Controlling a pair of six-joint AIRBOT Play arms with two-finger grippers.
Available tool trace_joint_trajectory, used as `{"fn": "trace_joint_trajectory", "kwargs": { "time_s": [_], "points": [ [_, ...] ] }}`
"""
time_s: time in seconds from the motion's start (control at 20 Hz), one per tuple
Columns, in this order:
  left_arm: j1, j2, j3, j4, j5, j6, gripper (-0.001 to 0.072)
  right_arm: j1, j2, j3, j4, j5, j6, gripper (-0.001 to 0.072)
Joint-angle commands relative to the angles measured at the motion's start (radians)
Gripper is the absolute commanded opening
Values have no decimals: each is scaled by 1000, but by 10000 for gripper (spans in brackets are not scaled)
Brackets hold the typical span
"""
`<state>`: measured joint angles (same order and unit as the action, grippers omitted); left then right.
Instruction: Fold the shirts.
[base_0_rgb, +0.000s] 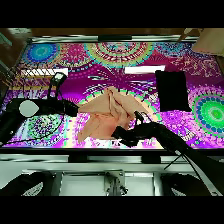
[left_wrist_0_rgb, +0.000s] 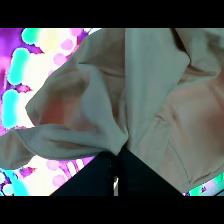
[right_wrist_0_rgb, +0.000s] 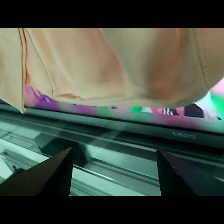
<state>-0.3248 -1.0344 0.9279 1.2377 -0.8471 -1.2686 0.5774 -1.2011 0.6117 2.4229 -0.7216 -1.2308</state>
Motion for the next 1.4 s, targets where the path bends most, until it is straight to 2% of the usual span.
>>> {"fn": "trace_joint_trajectory", "kwargs": {
  "time_s": [0.0,0.15,0.5,0.7,0.95,1.05,1.15,1.2,1.3,1.35],
  "points": [
    [0,0,1,0,-10,0,36,43,-43,-14,89,132,19,630],
    [0,0,1,0,-10,0,36,43,-47,-14,90,198,53,630],
    [0,0,1,0,-10,0,36,106,-69,-14,84,173,74,630],
    [0,0,1,-1,-11,0,37,106,-84,-14,86,298,170,630],
    [0,0,1,-3,-10,0,37,106,-109,-14,85,332,256,627],
    [0,0,1,-3,-10,0,36,106,-124,-14,86,332,287,469],
    [0,0,1,-3,-10,0,37,106,-126,-14,86,338,298,190],
    [0,0,1,-3,-10,0,37,105,-126,-14,87,338,297,76],
    [0,2,1,-3,-10,1,36,105,-109,-14,84,348,270,67],
    [1,6,8,7,-10,1,36,105,-80,-11,80,368,211,67]
  ]
}}
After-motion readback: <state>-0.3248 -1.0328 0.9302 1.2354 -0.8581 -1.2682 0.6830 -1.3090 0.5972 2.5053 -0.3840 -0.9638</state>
